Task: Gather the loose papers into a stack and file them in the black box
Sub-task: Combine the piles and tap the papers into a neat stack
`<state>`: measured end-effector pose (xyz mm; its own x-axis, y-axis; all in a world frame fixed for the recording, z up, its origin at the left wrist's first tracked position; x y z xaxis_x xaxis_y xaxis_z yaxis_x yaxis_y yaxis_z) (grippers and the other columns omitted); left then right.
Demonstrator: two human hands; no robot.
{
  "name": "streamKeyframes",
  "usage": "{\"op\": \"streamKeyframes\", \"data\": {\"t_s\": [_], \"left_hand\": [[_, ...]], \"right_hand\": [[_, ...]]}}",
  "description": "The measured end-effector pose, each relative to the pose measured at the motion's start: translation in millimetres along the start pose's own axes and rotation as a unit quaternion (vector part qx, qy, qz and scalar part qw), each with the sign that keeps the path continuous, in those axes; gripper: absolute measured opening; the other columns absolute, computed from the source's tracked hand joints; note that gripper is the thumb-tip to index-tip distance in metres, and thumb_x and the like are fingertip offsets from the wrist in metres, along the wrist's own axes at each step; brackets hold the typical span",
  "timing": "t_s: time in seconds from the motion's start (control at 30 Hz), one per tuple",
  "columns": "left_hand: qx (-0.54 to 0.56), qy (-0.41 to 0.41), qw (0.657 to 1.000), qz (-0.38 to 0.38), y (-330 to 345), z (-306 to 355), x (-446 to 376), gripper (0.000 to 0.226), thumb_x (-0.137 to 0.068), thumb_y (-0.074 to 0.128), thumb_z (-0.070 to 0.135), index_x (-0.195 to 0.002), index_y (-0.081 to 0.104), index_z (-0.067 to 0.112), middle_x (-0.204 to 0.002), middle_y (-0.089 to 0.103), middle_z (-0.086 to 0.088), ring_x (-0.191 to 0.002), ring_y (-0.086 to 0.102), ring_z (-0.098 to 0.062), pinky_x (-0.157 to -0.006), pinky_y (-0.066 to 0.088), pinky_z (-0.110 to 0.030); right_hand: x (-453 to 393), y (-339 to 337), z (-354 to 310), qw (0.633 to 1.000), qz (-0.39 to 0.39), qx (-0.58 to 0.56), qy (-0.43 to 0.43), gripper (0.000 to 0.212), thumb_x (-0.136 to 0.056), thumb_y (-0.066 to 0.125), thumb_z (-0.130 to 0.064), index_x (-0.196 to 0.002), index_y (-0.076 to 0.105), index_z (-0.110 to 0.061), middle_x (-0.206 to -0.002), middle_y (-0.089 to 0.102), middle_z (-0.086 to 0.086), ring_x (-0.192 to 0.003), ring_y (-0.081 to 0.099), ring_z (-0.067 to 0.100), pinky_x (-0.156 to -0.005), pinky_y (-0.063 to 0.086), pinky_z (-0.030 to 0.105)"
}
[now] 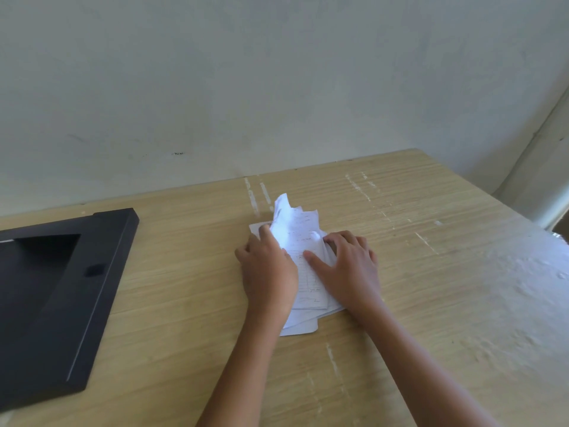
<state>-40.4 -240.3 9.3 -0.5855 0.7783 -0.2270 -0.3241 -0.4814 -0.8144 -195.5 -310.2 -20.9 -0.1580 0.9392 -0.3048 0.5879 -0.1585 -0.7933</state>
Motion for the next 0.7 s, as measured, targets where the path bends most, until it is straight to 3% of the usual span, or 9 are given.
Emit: {"op": "streamKeyframes", "data": {"t_s": [0.23, 0.33, 0.4, 0.5, 0.57, 0.63, 0.7], "left_hand": [[-0.044, 0.019, 0.999, 0.009, 5, 3, -3, 0.05, -0.099, 0.047, 0.013, -0.146, 0.033, 0.022, -0.12, 0.063, -0.008, -0.107, 0.056, -0.032, -0.079, 0.028, -0.028], [-0.013, 0.02, 1.0, -0.012, 0, 4, -5, 0.049, -0.099, 0.051, 0.015, -0.146, 0.037, 0.021, -0.119, 0.061, -0.015, -0.106, 0.058, -0.036, -0.093, 0.04, -0.036], [0.057, 0.004, 0.998, -0.033, -5, -2, -11, 0.049, -0.096, 0.056, 0.017, -0.143, 0.044, 0.024, -0.118, 0.062, -0.017, -0.106, 0.059, -0.038, -0.094, 0.046, -0.042], [0.131, -0.001, 0.99, -0.044, -9, -10, -18, 0.048, -0.091, 0.059, 0.015, -0.136, 0.052, 0.029, -0.114, 0.066, -0.007, -0.1, 0.061, -0.032, -0.076, 0.047, -0.034], [0.153, 0.006, 0.987, -0.047, -8, -10, -19, 0.044, -0.091, 0.059, 0.012, -0.131, 0.054, 0.03, -0.102, 0.069, 0.001, -0.082, 0.061, -0.027, -0.065, 0.042, -0.031], [0.169, 0.01, 0.984, -0.048, -5, -8, -16, 0.042, -0.092, 0.057, 0.01, -0.127, 0.053, 0.032, -0.093, 0.068, 0.007, -0.067, 0.057, -0.018, -0.056, 0.037, -0.029], [0.171, 0.03, 0.984, -0.037, -3, -7, -16, 0.04, -0.094, 0.056, 0.011, -0.125, 0.049, 0.036, -0.092, 0.065, 0.013, -0.064, 0.056, -0.01, -0.053, 0.036, -0.026]], "right_hand": [[0, 1, 2, 1.0, -0.001, 0.004, 0.0, 0.054, -0.083, 0.056, -0.069, -0.116, 0.062, -0.028, -0.119, 0.06, -0.014, -0.118, 0.049, 0.017, -0.102, 0.032, 0.037], [0, 1, 1, 1.0, -0.004, 0.004, 0.004, 0.052, -0.083, 0.055, -0.069, -0.115, 0.062, -0.028, -0.118, 0.06, -0.015, -0.118, 0.049, 0.016, -0.103, 0.031, 0.036], [0, 0, 1, 1.0, -0.004, 0.005, 0.004, 0.053, -0.084, 0.055, -0.07, -0.116, 0.062, -0.028, -0.118, 0.06, -0.015, -0.117, 0.049, 0.016, -0.103, 0.031, 0.036], [0, 0, 0, 1.0, -0.008, 0.006, 0.003, 0.053, -0.084, 0.054, -0.07, -0.115, 0.062, -0.028, -0.117, 0.06, -0.015, -0.117, 0.049, 0.016, -0.102, 0.031, 0.036], [1, 0, -1, 1.0, -0.011, 0.008, 0.002, 0.053, -0.084, 0.053, -0.07, -0.115, 0.062, -0.028, -0.117, 0.06, -0.015, -0.116, 0.049, 0.016, -0.103, 0.032, 0.036], [1, 0, -1, 1.0, -0.012, 0.01, 0.002, 0.053, -0.085, 0.053, -0.07, -0.115, 0.062, -0.028, -0.118, 0.06, -0.014, -0.117, 0.049, 0.016, -0.103, 0.032, 0.036], [1, -1, -2, 1.0, -0.012, 0.008, 0.001, 0.052, -0.085, 0.054, -0.069, -0.115, 0.062, -0.028, -0.117, 0.06, -0.014, -0.117, 0.049, 0.016, -0.103, 0.032, 0.036]]}}
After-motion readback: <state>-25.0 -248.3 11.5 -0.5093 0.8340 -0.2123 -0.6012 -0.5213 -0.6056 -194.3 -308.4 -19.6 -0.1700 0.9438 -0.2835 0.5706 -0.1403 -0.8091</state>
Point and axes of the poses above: each hand's wrist, its own x-axis away from the middle knuckle, its own y-axis out of the palm, z = x × y, the point moved 7 cm from there along -x, towards the middle knuckle
